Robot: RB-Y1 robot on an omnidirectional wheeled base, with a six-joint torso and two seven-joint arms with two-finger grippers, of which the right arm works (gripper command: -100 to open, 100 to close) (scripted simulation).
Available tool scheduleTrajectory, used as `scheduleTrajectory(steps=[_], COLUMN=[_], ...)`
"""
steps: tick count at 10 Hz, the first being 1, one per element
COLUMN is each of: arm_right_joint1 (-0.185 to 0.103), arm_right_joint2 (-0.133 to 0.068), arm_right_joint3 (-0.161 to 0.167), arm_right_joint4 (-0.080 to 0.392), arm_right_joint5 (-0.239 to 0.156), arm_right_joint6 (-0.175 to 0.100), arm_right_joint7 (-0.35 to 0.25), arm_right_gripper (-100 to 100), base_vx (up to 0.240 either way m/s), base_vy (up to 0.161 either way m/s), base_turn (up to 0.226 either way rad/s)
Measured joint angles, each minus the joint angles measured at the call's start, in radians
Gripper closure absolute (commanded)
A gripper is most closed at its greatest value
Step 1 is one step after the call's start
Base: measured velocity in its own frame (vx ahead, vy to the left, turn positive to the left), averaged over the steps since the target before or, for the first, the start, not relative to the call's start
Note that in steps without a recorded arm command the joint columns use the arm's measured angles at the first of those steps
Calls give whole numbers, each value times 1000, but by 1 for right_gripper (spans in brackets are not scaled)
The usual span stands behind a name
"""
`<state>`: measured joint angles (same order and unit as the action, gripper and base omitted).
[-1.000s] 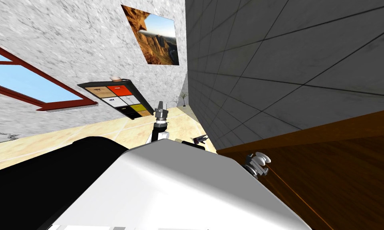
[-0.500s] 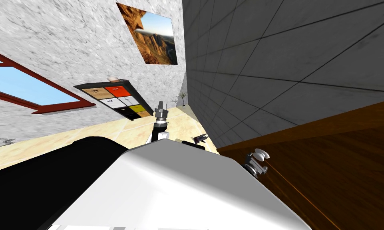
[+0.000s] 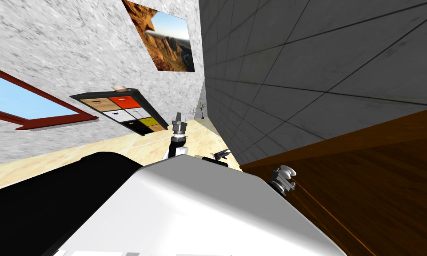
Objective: Pull the door open
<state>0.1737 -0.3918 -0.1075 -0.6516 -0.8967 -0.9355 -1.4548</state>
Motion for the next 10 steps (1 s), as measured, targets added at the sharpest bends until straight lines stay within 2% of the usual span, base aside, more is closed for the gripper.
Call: scheduleTrajectory(steps=[9, 10], arm_right_joint1=[-2, -11], arm_right_joint2=[-1, -1], arm_right_joint3=[1, 15], arm_right_joint4=[4, 6], arm_right_joint5=[1, -13], arm_right_joint6=[-1, -3], arm_right_joint7=[-2, 7], arm_right_gripper=[-100, -100], base_vx=[-3, -66], base_vy=[0, -47], base_turn=[-1, -20])
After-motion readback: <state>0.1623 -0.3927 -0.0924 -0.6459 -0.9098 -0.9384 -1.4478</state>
